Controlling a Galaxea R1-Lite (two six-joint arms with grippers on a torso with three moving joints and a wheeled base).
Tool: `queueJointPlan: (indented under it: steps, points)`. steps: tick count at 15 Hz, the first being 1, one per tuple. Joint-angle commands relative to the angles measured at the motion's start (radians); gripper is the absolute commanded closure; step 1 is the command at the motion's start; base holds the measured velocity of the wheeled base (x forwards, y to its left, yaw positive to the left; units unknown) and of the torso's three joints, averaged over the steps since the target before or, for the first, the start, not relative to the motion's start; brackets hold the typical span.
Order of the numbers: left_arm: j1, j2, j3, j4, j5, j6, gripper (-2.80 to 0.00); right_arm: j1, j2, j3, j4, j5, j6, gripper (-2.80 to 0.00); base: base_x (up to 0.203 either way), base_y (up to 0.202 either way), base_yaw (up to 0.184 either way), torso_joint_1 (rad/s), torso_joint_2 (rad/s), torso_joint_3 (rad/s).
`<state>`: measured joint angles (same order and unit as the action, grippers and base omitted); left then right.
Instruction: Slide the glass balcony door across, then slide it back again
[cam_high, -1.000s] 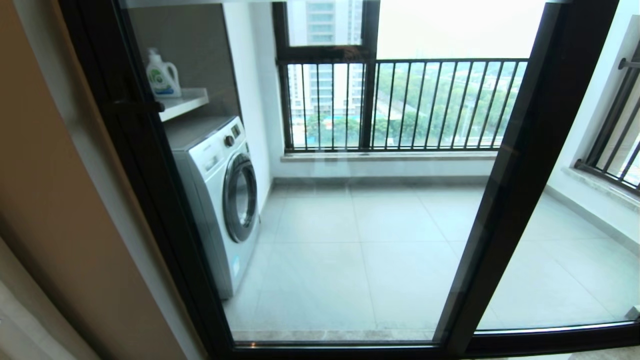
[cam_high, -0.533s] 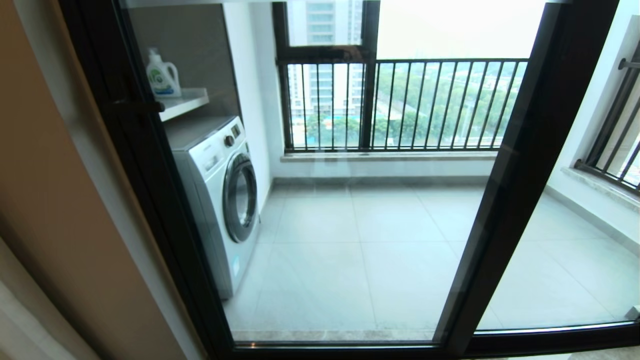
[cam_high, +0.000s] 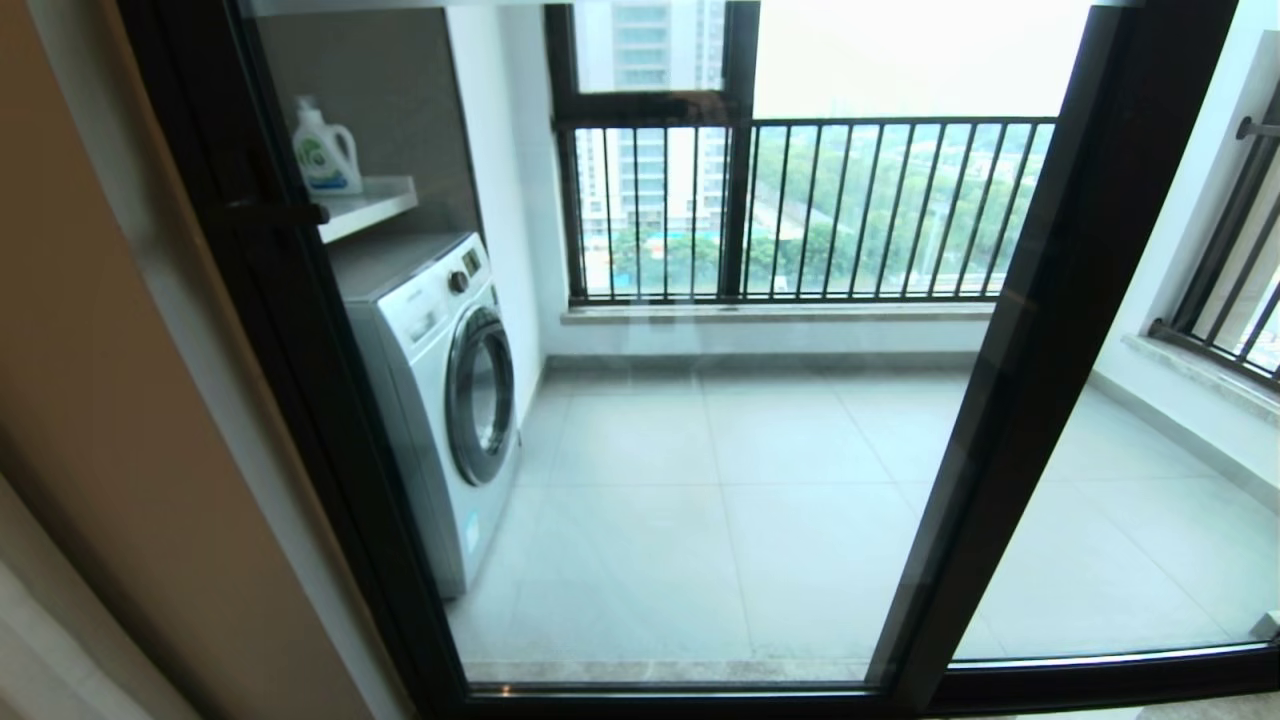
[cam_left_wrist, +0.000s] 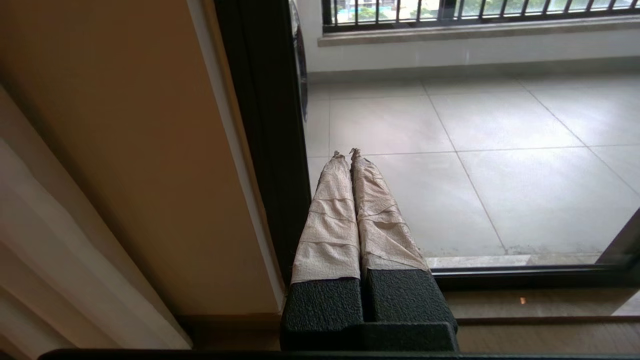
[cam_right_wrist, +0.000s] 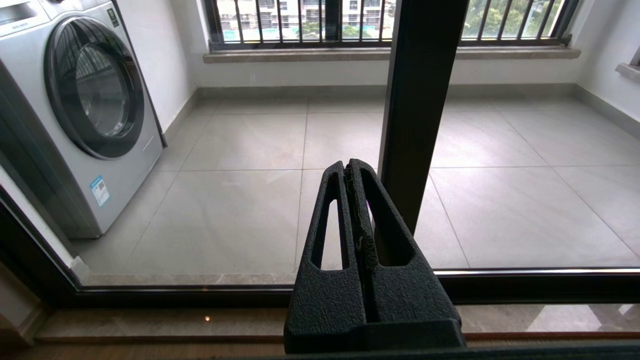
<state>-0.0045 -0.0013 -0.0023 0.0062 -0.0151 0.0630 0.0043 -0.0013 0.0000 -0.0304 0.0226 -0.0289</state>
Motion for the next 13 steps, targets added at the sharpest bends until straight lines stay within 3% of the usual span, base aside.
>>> queueJointPlan:
  steps: [1,13]
  points:
    - [0.000,0.003,0.002,0.000,0.007,-0.054,0.00,0.000,0.001,0.012,0.000,0.000,0.000,0.00,0.000,0.000,0.000,0.000,0.00,0.000]
    - [0.000,0.003,0.002,0.000,0.014,-0.057,0.00,0.000,0.001,0.011,0.000,-0.001,0.009,0.00,0.000,0.000,0.000,0.000,0.00,0.000]
